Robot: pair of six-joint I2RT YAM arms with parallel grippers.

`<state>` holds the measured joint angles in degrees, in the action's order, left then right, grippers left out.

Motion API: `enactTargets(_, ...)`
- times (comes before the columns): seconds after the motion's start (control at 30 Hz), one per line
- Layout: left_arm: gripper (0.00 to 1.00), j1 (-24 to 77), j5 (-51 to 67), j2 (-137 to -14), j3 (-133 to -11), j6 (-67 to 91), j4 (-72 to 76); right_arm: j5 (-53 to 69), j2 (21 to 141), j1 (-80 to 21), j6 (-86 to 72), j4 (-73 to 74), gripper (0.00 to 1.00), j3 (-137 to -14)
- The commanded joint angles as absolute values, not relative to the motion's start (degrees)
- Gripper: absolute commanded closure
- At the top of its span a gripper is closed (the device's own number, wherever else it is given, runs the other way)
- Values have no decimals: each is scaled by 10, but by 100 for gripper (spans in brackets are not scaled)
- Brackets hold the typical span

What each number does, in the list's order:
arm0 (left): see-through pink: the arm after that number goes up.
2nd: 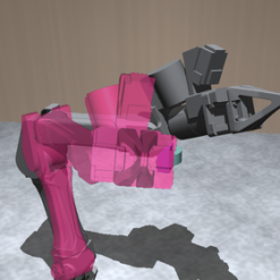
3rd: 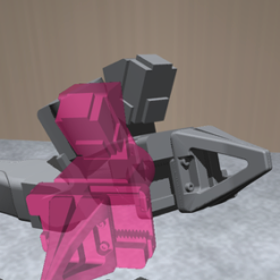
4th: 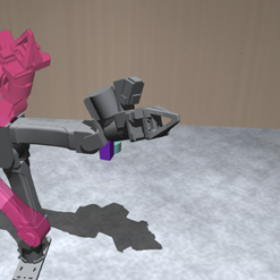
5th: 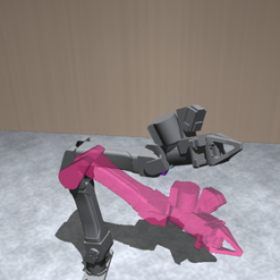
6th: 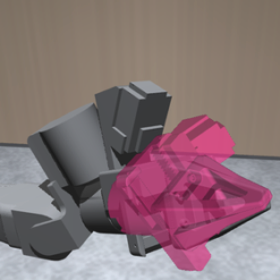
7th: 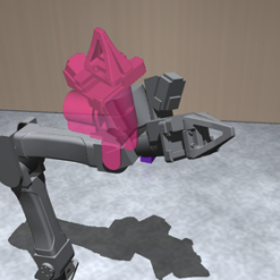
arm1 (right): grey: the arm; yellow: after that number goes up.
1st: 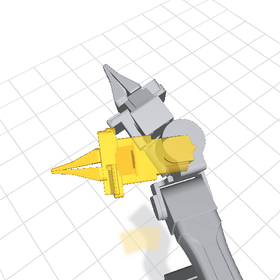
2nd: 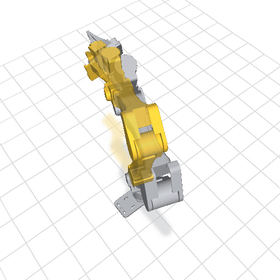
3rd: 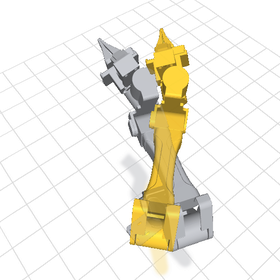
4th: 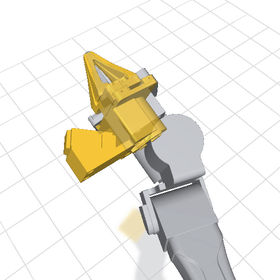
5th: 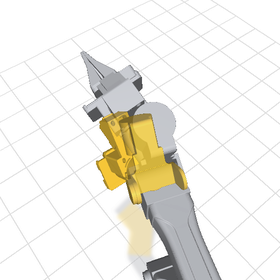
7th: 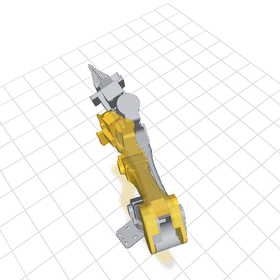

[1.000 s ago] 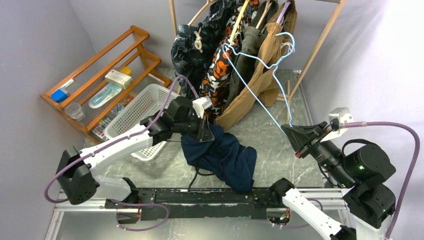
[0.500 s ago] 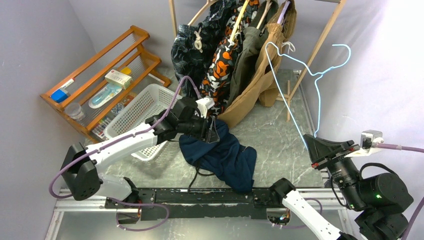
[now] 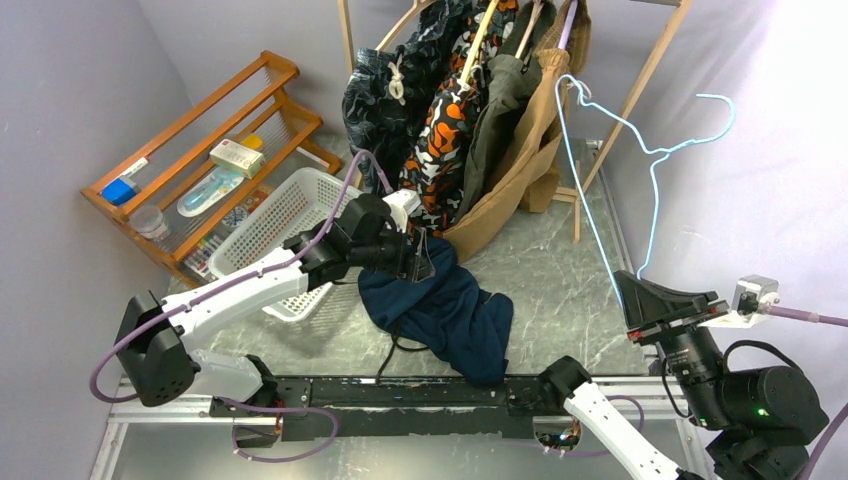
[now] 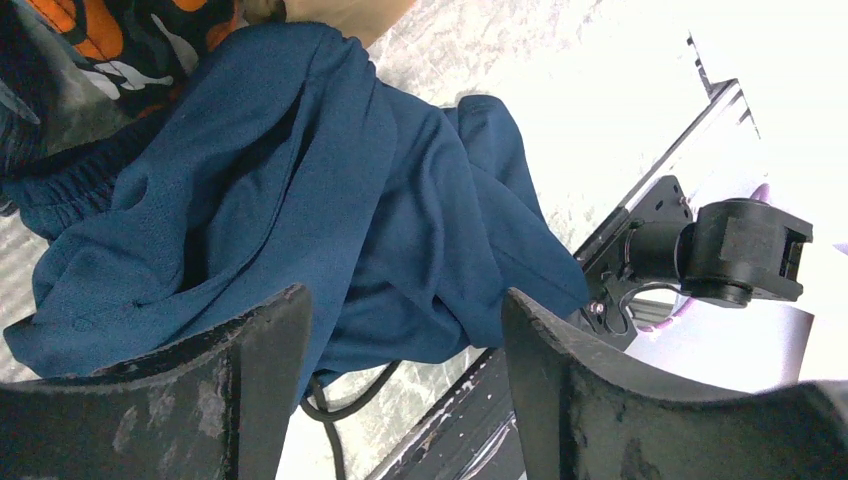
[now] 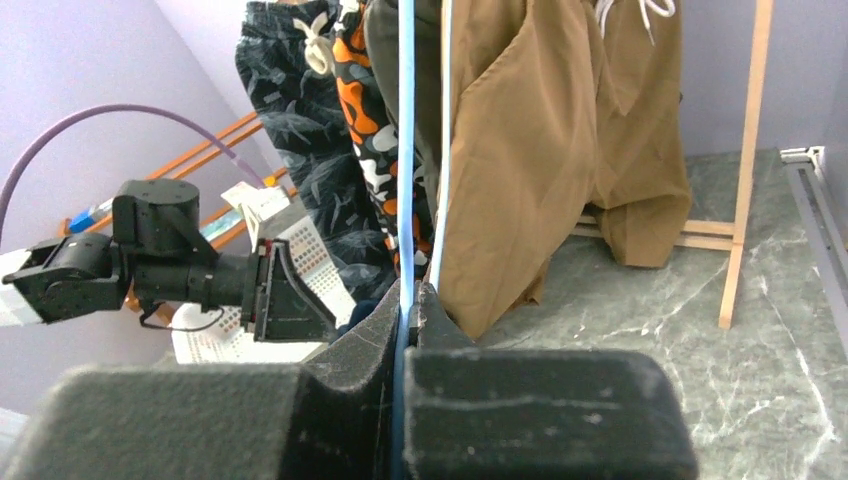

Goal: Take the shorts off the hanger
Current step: Place the hanger on the clothes rod.

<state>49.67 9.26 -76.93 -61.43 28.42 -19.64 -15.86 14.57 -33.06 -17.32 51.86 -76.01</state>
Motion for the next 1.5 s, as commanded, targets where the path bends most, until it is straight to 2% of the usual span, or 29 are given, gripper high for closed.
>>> enactTargets(0.0,26,500,65,-754,-609,291,-204,-197,148,-330,-158,477,100,-755)
enactTargets(0.1,25,500,56,-752,-609,295,-208,-260,161,-330,-172,498,100,-752)
enactTargets(0.27,17,500,15,-739,-613,305,-222,-319,253,-330,-204,576,100,-751)
enactTargets(0.47,11,500,-39,-714,-609,315,-230,-358,340,-330,-202,567,100,-734)
enactTargets(0.67,5,499,-64,-706,-608,323,-252,-469,432,-330,-241,615,100,-748)
enactTargets(0.97,1,499,-60,-691,-607,302,-267,-402,512,-330,-136,531,100,-794)
enactTargets(1.2,0,499,-76,-657,-586,313,-267,-486,548,-323,-107,455,100,-817)
enactTargets(1.47,1,498,-82,-614,-563,313,-277,-458,599,-309,-71,454,100,-898)
